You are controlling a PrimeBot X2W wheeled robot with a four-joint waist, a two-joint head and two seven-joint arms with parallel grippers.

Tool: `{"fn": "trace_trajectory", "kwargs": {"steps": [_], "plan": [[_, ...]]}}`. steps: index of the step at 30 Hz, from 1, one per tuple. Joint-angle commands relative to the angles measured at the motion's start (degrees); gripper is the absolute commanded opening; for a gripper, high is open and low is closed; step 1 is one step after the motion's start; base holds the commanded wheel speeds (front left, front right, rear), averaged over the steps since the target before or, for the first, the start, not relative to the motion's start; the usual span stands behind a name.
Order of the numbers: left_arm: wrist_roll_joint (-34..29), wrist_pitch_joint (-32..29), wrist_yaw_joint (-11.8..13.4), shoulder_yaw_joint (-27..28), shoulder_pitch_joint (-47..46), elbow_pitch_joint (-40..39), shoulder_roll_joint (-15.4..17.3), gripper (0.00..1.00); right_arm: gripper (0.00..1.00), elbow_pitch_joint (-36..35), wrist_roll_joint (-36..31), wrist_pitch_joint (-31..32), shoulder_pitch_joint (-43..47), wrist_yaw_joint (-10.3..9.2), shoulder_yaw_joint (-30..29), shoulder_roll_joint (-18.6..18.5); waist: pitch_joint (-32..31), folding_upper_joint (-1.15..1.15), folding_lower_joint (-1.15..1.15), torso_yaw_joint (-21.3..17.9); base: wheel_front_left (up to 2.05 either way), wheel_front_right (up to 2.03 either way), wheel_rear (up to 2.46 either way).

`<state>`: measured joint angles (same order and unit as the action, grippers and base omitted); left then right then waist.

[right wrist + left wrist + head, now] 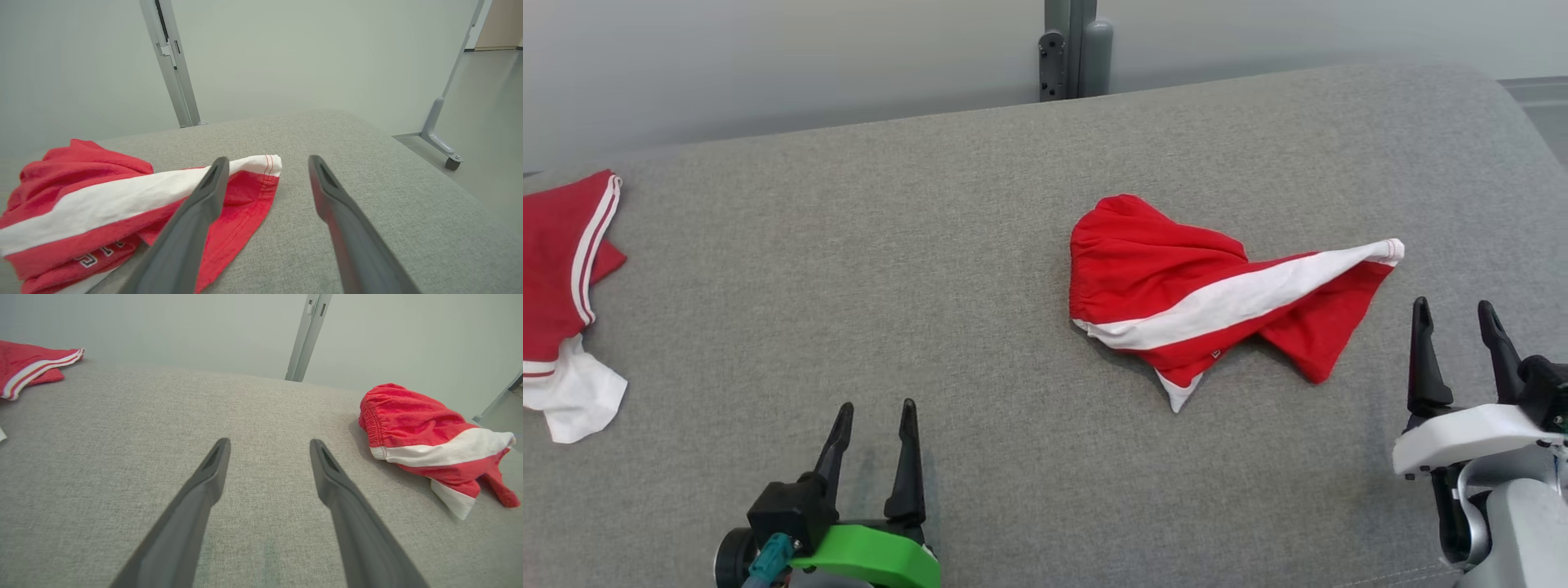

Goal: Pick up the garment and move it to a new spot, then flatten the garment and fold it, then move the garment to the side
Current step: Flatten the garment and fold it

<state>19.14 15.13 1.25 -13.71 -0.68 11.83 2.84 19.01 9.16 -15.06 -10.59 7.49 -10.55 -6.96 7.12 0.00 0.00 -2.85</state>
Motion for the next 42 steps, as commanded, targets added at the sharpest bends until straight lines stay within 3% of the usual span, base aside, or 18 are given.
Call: {"fn": "trace_trajectory", "kwargs": {"steps": [1, 9, 16, 27, 33, 34, 35, 36, 38, 39, 42], "plan": [[-0.11, 0.03, -0.62, -0.66, -1.25, 0.68, 0.09, 1.0, 1.0, -1.53, -0.11, -0.17, 1.07, 0.0, 0.59, 0.63, -0.9, 0.0, 0.0, -1.88, 0.0, 0.0, 0.0], [1.9, 0.04, -4.04, -7.34, -8.5, 7.99, 0.13, 1.0, 1.0, -7.41, 0.62, -0.17, 3.18, 0.0, 6.44, 3.47, 0.72, 0.0, 0.0, -7.07, 0.0, 0.0, 0.0], [3.3, 0.03, -4.43, -11.5, -17.31, 17.43, 0.2, 1.0, 1.0, -9.12, 2.39, -0.17, 2.66, 0.0, 9.45, 4.03, 4.88, 0.0, 0.0, -12.68, 0.0, 0.0, 0.0], [4.45, 0.03, -3.84, -9.93, -25.08, 25.98, 0.2, 1.0, 1.0, -9.9, 4.86, -0.17, 1.56, 0.0, 9.55, 4.09, 9.48, 0.0, 0.0, -16.88, 0.0, 0.0, 0.0], [4.65, 0.03, -5.5, -9.88, -26.77, 28.1, 0.2, 1.0, 1.0, -10.15, 5.45, -0.17, 1.12, 0.0, 9.31, 4.08, 10.36, 0.0, 0.0, -17.36, 0.0, 0.0, 0.0], [4.87, 0.04, -5.75, -10.07, -26.89, 28.26, 0.2, 0.96, 1.0, -10.16, 5.42, -0.17, 1.09, 0.0, 9.21, 4.09, 10.44, 0.0, 0.0, -17.35, 0.0, 0.0, 0.0], [5.08, 0.03, -5.89, -10.29, -27.02, 28.29, 0.2, 0.67, 1.0, -10.12, 5.42, -0.17, 1.03, 0.0, 9.13, 4.09, 10.49, 0.0, 0.0, -17.33, 0.0, 0.0, 0.0], [5.34, 0.03, -5.97, -10.46, -27.1, 28.28, 0.2, 0.45, 1.0, -10.06, 5.47, -0.17, 0.98, 0.0, 9.06, 4.09, 10.5, 0.0, 0.0, -17.32, 0.0, 0.0, 0.0], [5.43, 0.03, -6.15, -10.78, -27.35, 27.97, 0.19, 0.22, 1.0, -9.98, 5.52, -0.17, 0.9, 0.0, 8.95, 4.08, 10.52, 0.0, 0.0, -17.28, 0.0, 0.0, 0.0], [5.44, 0.03, -6.22, -10.91, -27.42, 27.68, 0.18, 0.0, 1.0, -9.96, 5.58, -0.17, 0.87, 0.0, 8.91, 4.08, 10.49, 0.0, 0.0, -17.26, 0.0, 0.0, 0.0], [5.36, 0.03, -6.34, -11.17, -27.07, 26.2, 0.18, 0.0, 1.0, -10.04, 5.57, -0.17, 0.89, 0.0, 8.71, 4.07, 10.33, 0.0, 0.0, -16.96, 0.0, 0.0, 0.0]]}}
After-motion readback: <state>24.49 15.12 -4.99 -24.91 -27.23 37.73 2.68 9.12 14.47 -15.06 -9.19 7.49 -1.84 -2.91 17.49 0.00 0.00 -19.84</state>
